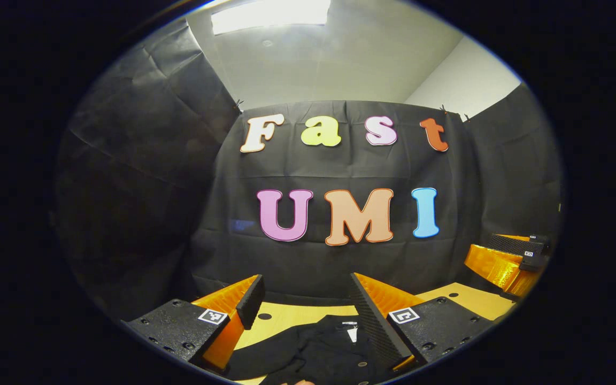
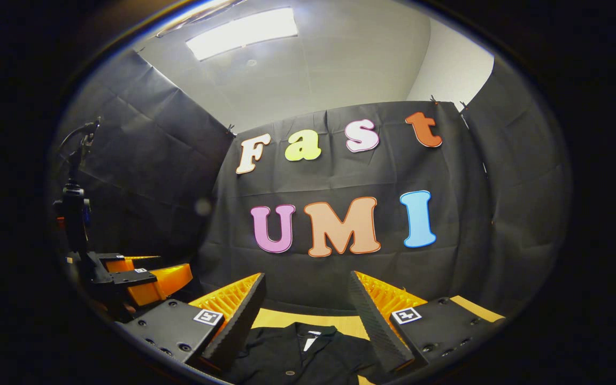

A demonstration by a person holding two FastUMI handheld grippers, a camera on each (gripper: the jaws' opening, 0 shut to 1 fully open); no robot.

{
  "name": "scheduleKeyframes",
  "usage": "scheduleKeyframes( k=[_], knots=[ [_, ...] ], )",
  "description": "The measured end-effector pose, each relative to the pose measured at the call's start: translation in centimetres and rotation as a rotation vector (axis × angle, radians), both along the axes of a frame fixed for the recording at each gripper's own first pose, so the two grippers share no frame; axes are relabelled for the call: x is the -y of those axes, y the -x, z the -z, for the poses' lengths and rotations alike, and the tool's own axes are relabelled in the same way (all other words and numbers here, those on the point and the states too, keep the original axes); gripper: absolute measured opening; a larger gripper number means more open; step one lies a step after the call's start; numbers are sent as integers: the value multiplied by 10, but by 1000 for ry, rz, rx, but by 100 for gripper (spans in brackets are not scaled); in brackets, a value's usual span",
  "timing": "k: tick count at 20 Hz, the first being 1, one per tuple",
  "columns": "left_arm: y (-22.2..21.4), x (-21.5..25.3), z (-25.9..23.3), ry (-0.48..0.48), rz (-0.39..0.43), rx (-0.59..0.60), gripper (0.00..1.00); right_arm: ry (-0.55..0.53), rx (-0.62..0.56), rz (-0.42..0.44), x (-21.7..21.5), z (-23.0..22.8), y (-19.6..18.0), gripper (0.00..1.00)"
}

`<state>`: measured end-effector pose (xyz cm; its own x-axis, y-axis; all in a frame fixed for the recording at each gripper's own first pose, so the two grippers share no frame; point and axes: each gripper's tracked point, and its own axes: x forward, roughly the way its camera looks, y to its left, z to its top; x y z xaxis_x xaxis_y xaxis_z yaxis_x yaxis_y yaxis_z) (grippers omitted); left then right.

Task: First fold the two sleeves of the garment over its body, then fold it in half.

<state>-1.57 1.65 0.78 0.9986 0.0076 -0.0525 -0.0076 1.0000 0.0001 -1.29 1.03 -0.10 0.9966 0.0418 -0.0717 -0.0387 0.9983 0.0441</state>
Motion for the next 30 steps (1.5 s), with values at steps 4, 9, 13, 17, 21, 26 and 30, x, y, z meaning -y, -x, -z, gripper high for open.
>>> scheduleKeyframes(
  k=[4,9,13,17,21,26,30],
  knots=[
    [1,-2,-1,1,-5,0,94,-4,-3,-6,0,0,0,98],
    [2,-3,1,3,-9,-4,94,0,2,-6,1,-2,-1,98],
    [1,-4,3,10,-15,-11,94,11,-3,-6,6,0,-3,99],
    [2,-4,4,9,-25,-9,94,40,-7,2,21,3,-5,99],
    [-1,0,7,11,-29,-11,93,83,-45,51,61,18,-9,98],
    [-6,12,11,11,-23,-17,94,156,-126,140,123,46,-5,99],
    [-11,29,16,11,-8,-24,94,201,-225,218,174,76,4,98]
  ],
)
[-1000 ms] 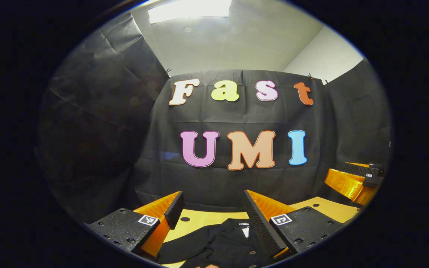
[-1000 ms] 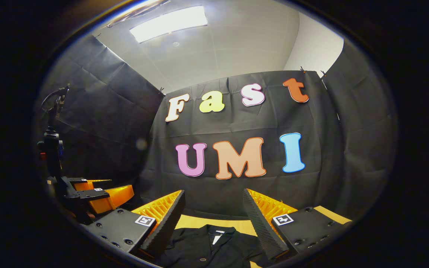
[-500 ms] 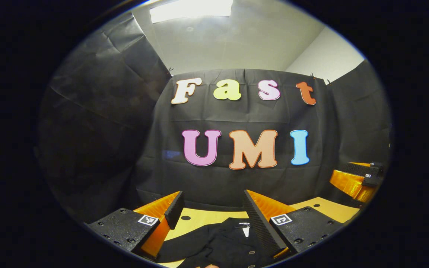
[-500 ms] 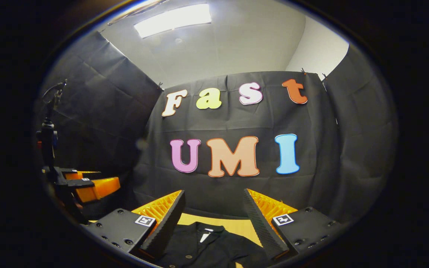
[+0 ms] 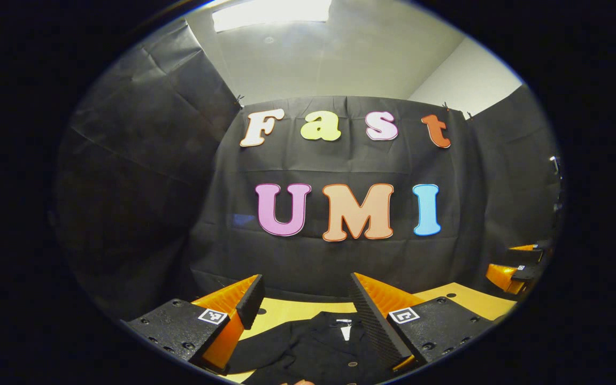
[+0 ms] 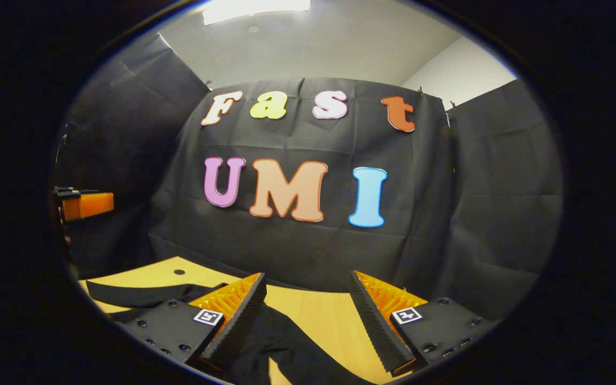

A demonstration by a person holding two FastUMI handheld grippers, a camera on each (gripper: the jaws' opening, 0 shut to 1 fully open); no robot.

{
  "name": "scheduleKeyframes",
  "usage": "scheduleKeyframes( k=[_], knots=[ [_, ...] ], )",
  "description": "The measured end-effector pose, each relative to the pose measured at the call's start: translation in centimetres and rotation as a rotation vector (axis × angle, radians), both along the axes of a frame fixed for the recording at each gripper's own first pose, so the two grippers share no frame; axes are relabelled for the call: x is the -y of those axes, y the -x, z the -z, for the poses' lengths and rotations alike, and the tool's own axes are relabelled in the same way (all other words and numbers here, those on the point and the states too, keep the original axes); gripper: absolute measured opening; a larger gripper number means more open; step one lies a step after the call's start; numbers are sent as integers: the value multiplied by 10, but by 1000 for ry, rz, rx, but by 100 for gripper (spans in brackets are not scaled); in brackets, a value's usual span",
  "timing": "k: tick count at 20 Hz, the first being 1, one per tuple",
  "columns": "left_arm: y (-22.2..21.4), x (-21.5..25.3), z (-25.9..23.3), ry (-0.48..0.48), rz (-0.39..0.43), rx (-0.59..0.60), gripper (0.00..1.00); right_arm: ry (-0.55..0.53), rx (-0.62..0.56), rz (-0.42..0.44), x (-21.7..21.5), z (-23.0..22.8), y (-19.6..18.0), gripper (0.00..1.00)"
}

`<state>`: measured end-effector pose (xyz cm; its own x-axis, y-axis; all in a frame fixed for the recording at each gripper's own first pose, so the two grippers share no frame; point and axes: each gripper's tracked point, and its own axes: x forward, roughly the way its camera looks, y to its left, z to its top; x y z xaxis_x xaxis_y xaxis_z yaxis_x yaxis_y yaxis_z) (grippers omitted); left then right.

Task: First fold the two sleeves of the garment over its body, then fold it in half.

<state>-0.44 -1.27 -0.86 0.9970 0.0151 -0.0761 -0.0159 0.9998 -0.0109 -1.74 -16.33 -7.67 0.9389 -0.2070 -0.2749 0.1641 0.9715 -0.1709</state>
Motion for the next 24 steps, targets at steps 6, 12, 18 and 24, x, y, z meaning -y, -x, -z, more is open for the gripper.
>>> scheduleKeyframes(
  k=[6,12,18,24],
  knots=[
    [-5,28,6,4,23,-13,94,41,-164,77,59,57,29,98],
    [-5,59,16,8,26,-28,94,35,-354,90,103,120,74,98],
    [0,103,20,4,48,-31,93,-36,-506,103,131,173,118,98],
    [10,130,27,-19,57,-50,94,-82,-685,86,137,232,172,99]
  ],
)
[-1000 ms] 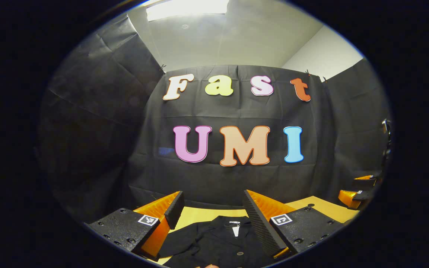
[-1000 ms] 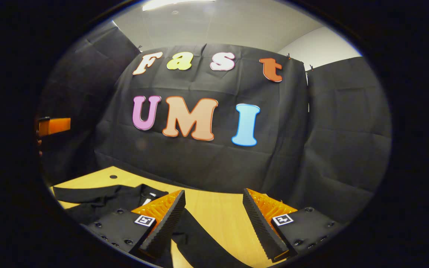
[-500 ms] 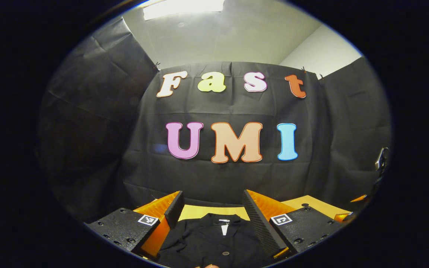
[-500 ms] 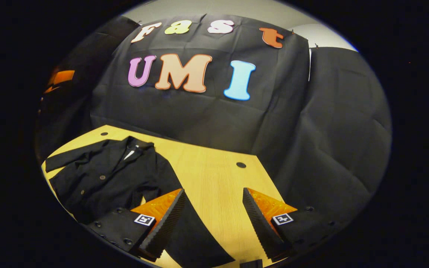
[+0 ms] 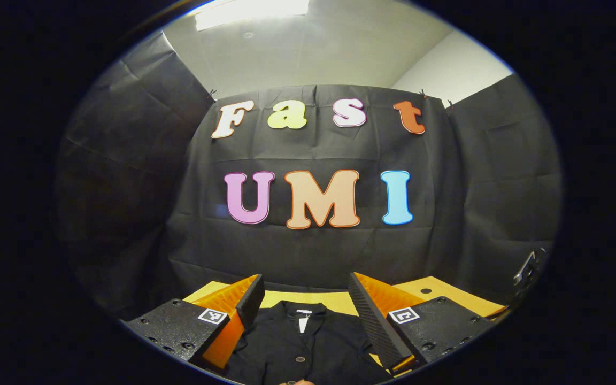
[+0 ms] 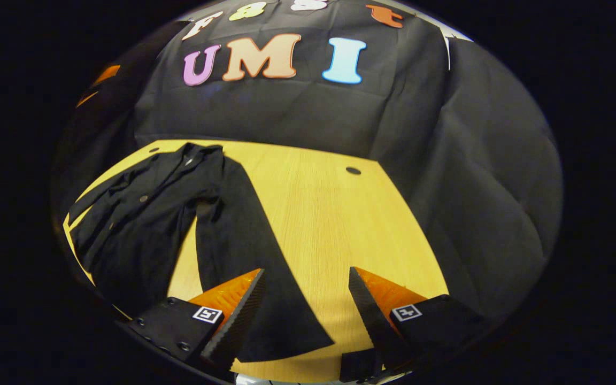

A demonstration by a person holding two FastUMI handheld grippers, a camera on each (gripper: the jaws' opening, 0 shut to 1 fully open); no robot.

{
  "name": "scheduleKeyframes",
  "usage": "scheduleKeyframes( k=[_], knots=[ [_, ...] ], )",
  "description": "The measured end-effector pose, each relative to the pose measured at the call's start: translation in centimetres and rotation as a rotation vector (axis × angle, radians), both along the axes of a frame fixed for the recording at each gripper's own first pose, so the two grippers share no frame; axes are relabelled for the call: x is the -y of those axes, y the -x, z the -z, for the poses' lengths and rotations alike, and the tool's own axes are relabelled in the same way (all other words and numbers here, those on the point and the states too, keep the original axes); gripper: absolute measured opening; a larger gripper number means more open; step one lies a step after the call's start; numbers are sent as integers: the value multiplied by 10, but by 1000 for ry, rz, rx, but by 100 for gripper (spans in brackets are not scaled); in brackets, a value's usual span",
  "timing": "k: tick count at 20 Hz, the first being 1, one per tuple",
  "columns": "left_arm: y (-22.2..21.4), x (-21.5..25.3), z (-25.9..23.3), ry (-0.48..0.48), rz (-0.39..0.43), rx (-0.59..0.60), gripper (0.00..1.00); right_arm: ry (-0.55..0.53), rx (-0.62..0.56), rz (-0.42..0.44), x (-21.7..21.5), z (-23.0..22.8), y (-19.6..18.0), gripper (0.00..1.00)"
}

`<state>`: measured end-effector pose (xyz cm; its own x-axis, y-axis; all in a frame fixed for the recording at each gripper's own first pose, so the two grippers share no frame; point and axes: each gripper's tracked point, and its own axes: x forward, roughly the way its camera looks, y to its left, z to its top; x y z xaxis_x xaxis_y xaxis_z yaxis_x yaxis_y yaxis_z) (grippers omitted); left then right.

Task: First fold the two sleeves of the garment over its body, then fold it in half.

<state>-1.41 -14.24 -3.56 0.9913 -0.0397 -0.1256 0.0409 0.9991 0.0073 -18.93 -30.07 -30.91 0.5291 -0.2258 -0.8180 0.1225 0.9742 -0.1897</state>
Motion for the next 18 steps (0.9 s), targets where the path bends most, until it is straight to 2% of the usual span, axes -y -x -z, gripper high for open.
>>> scheduleKeyframes(
  k=[4,7,11,13,17,18],
  knots=[
    [-1,9,-2,-20,0,2,93,-50,-109,28,-1,34,28,100],
    [-1,12,2,-30,2,-7,94,-78,-136,48,-3,44,41,100],
    [-1,3,7,-38,-26,-26,93,-169,-202,81,-13,62,64,100],
    [1,-4,8,-39,-40,-31,94,-189,-164,100,-17,60,55,98],
    [7,-21,8,-49,-59,-23,94,-187,-131,97,-31,63,51,17],
    [7,-28,8,-47,-67,-18,94,-194,-135,103,-33,61,52,7]
  ],
)
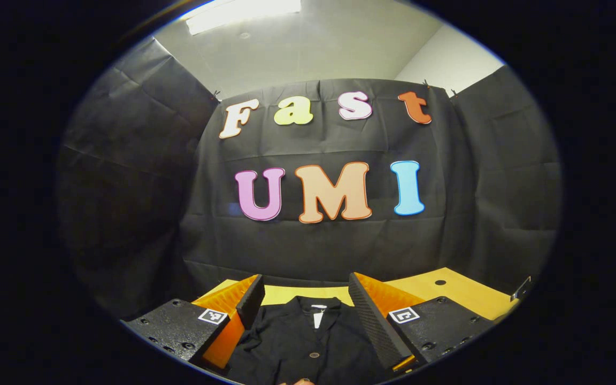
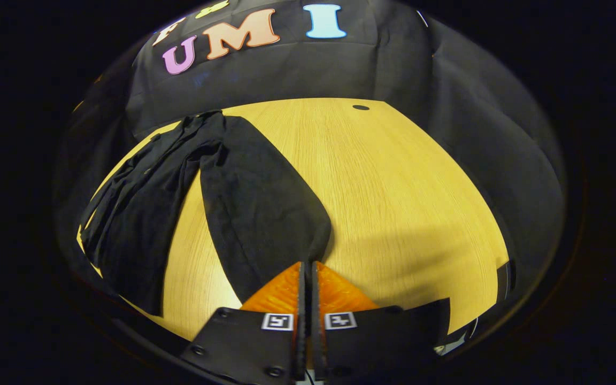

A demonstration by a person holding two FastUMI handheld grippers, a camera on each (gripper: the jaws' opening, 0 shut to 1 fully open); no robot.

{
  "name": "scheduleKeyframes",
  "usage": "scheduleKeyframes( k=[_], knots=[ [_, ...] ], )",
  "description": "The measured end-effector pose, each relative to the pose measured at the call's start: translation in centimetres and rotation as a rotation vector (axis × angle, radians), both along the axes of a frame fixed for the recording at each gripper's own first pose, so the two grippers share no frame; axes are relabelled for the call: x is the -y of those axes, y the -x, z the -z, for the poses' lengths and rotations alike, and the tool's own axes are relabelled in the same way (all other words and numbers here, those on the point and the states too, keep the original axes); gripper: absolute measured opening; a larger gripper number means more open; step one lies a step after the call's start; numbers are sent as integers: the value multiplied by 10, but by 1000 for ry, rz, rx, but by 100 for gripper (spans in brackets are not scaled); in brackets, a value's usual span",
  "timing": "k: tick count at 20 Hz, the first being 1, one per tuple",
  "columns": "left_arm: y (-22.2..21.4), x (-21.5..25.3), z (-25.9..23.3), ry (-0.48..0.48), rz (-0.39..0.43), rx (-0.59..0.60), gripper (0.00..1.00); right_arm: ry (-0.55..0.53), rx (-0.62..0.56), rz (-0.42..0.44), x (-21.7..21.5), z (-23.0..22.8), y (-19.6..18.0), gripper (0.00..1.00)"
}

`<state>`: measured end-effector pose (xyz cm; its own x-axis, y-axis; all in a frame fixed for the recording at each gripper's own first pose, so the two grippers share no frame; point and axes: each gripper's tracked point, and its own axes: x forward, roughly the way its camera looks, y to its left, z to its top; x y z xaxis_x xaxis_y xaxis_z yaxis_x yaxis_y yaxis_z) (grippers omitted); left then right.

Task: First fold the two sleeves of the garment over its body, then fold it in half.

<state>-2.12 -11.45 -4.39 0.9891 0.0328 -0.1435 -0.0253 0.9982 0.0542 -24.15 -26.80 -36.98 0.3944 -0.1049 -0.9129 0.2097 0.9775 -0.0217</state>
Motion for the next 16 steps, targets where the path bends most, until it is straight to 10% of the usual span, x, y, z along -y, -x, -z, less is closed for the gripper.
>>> scheduleKeyframes(
  k=[5,16],
  knots=[
    [1,-44,-4,16,-35,12,94,-7,100,113,-13,-24,-27,3],
    [19,-134,-19,-44,-88,42,94,50,365,37,-66,-96,-152,3]
  ],
)
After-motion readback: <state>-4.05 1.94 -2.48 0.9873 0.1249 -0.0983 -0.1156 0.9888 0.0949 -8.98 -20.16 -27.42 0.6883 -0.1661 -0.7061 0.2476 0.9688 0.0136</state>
